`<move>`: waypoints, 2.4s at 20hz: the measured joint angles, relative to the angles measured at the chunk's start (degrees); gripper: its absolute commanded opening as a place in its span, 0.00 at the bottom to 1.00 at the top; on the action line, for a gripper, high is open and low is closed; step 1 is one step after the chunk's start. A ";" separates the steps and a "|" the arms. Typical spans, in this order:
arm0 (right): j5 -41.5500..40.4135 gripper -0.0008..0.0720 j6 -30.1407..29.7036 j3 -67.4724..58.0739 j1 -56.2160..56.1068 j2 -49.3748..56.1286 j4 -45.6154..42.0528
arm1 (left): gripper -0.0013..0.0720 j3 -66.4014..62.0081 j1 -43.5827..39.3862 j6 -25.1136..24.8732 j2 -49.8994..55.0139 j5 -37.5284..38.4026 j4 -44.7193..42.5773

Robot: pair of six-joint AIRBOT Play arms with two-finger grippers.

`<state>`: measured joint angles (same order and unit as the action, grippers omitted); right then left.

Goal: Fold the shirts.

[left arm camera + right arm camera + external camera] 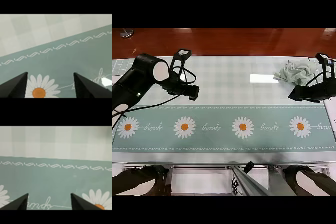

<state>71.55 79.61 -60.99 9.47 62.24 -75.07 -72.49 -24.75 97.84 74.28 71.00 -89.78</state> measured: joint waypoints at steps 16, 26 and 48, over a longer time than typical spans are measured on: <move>-13.79 0.72 0.17 -0.07 0.15 0.09 4.52 | 1.00 0.00 0.02 0.00 0.50 -3.39 1.42; -26.29 0.85 11.58 -25.83 17.51 26.32 4.72 | 1.00 0.00 2.64 -1.49 1.27 -0.13 -0.37; -25.31 0.05 1.92 -33.64 8.02 34.88 9.33 | 1.00 -7.65 4.98 -1.73 0.94 -8.35 -1.84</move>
<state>46.24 81.54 -94.63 17.50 97.12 -65.73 -80.14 -19.77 96.12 75.22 62.65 -91.61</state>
